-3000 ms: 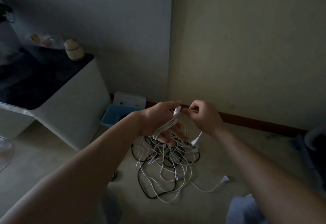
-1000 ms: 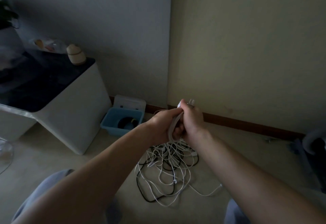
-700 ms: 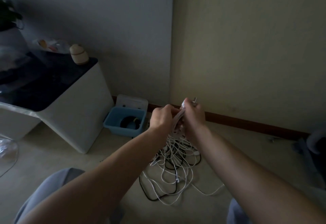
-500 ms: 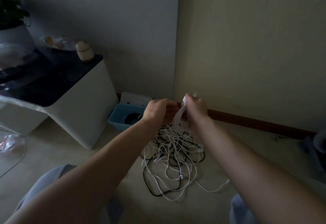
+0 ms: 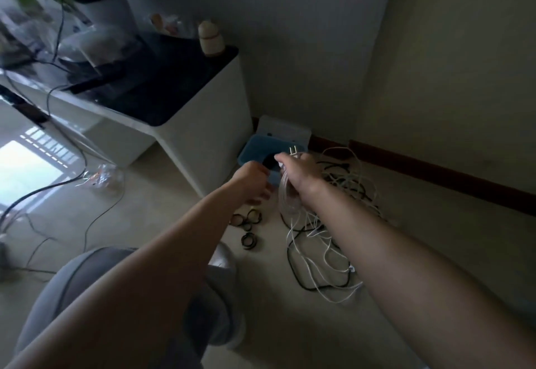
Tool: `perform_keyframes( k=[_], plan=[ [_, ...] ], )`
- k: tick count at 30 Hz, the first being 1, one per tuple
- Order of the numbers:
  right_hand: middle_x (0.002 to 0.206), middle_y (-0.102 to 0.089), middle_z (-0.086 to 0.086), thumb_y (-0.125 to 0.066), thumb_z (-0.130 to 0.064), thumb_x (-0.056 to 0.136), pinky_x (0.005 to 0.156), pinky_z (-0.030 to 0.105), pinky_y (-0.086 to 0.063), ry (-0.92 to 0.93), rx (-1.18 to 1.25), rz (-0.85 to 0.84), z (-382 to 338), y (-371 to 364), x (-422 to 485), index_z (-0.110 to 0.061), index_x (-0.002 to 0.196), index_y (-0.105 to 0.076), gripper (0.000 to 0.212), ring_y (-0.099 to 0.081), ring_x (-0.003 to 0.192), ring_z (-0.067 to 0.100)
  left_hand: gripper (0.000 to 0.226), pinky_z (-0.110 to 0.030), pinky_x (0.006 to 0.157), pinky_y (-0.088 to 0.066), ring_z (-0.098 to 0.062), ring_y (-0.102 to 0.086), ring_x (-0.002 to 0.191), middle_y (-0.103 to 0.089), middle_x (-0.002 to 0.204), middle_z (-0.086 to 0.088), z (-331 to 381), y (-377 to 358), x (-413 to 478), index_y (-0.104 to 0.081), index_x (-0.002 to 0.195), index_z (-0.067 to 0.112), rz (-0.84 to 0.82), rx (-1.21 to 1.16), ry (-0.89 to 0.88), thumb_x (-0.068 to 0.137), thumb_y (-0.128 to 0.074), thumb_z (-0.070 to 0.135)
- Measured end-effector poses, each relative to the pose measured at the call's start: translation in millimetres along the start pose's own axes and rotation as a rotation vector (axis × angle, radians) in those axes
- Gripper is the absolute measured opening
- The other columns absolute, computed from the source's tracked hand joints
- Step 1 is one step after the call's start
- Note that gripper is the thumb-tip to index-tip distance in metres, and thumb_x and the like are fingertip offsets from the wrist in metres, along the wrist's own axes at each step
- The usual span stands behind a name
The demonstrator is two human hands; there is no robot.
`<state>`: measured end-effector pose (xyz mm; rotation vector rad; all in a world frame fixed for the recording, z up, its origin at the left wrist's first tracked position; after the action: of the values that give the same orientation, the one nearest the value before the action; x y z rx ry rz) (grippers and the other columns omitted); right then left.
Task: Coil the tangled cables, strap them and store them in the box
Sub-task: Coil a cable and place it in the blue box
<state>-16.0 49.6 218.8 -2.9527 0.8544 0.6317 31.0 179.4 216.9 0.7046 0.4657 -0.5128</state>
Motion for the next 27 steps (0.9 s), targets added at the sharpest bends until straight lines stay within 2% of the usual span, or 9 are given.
perform_keyframes(
  k=[4, 7, 8, 12, 15, 18, 20, 24, 27],
  plan=[
    [0.063, -0.048, 0.003, -0.066, -0.027, 0.088, 0.038, 0.02, -0.028, -0.016, 0.095, 0.028, 9, -7, 27, -0.017, 0.073, -0.054, 0.022, -0.037, 0.042, 0.014, 0.023, -0.024, 0.061, -0.042, -0.02, -0.06, 0.071, -0.065, 0.084, -0.003, -41, 12, 33, -0.061, 0.101, 0.015, 0.026, -0.133, 0.138, 0.103, -0.038, 0.01],
    [0.06, -0.048, 0.0, -0.065, -0.028, 0.09, 0.035, 0.018, -0.024, -0.057, 0.146, 0.057, 16, 3, 34, -0.018, 0.074, -0.053, 0.023, -0.034, 0.036, 0.01, 0.018, -0.021, 0.053, -0.042, -0.016, -0.059, 0.055, -0.066, 0.075, -0.003, -65, 16, 43, -0.062, 0.091, 0.014, 0.176, -0.264, 0.206, 0.101, -0.047, 0.012],
    [0.061, -0.048, 0.0, -0.065, -0.028, 0.09, 0.035, 0.018, -0.024, -0.145, 0.14, 0.004, 65, -38, 78, -0.018, 0.075, -0.053, 0.022, -0.034, 0.035, 0.009, 0.016, -0.023, 0.053, -0.046, -0.019, -0.06, 0.055, -0.069, 0.078, -0.007, -116, 10, 89, -0.064, 0.09, 0.01, 0.213, -0.282, 0.314, 0.098, -0.051, 0.012],
    [0.06, -0.046, 0.001, -0.064, -0.024, 0.092, 0.037, 0.015, -0.021, -0.205, 0.124, -0.025, 97, -48, 89, -0.017, 0.072, -0.051, 0.025, -0.03, 0.032, 0.008, 0.022, -0.04, 0.079, -0.061, -0.032, -0.074, 0.084, -0.075, 0.093, -0.02, -166, 5, 116, -0.073, 0.094, -0.002, 0.291, -0.078, 0.382, 0.083, -0.057, 0.009],
    [0.059, -0.043, 0.001, -0.062, -0.022, 0.094, 0.036, 0.012, -0.02, -0.269, 0.108, -0.032, 135, -56, 121, -0.016, 0.07, -0.051, 0.026, -0.027, 0.028, 0.006, 0.012, -0.031, 0.071, -0.057, -0.031, -0.071, 0.081, -0.073, 0.085, -0.014, -201, -12, 153, -0.067, 0.074, 0.009, 0.307, 0.082, 0.428, 0.078, -0.058, 0.015],
    [0.051, -0.041, -0.004, -0.063, -0.022, 0.092, 0.036, 0.013, -0.02, -0.318, 0.079, -0.001, 168, -53, 134, -0.016, 0.07, -0.05, 0.027, -0.027, 0.029, 0.007, 0.02, -0.03, 0.067, -0.044, -0.025, -0.052, 0.063, -0.057, 0.073, -0.004, -224, -23, 171, -0.053, 0.062, 0.018, 0.332, 0.146, 0.414, 0.081, -0.054, 0.025],
    [0.046, -0.039, -0.005, -0.064, -0.023, 0.091, 0.036, 0.014, -0.02, -0.331, 0.067, 0.015, 184, -51, 145, -0.016, 0.068, -0.049, 0.028, -0.028, 0.03, 0.009, 0.018, -0.031, 0.07, -0.042, -0.026, -0.051, 0.068, -0.055, 0.078, -0.004, -235, -31, 186, -0.055, 0.067, 0.021, 0.311, 0.197, 0.405, 0.084, -0.053, 0.026],
    [0.055, -0.04, 0.002, -0.063, -0.026, 0.09, 0.038, 0.016, -0.021, -0.377, 0.046, -0.008, 215, -54, 158, -0.014, 0.069, -0.052, 0.027, -0.027, 0.035, 0.012, 0.022, -0.034, 0.077, -0.047, -0.034, -0.062, 0.099, -0.064, 0.106, -0.01, -256, -49, 212, -0.066, 0.104, 0.022, 0.249, 0.307, 0.391, 0.087, -0.053, 0.029],
    [0.053, -0.039, 0.002, -0.063, -0.027, 0.09, 0.04, 0.018, -0.02, -0.396, 0.038, -0.025, 232, -58, 165, -0.015, 0.067, -0.051, 0.029, -0.026, 0.037, 0.013, 0.02, -0.034, 0.073, -0.045, -0.034, -0.064, 0.098, -0.066, 0.106, -0.011, -263, -55, 226, -0.062, 0.101, 0.02, 0.27, 0.391, 0.374, 0.085, -0.053, 0.028]
  ],
)
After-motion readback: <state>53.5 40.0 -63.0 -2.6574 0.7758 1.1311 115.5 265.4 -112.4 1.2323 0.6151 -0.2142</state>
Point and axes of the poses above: each hand's wrist, its own x-axis towards the middle knuckle, its own y-axis out of the back of the hand, z = x × y, the point moved 9 cm from there along x, towards the middle knuckle
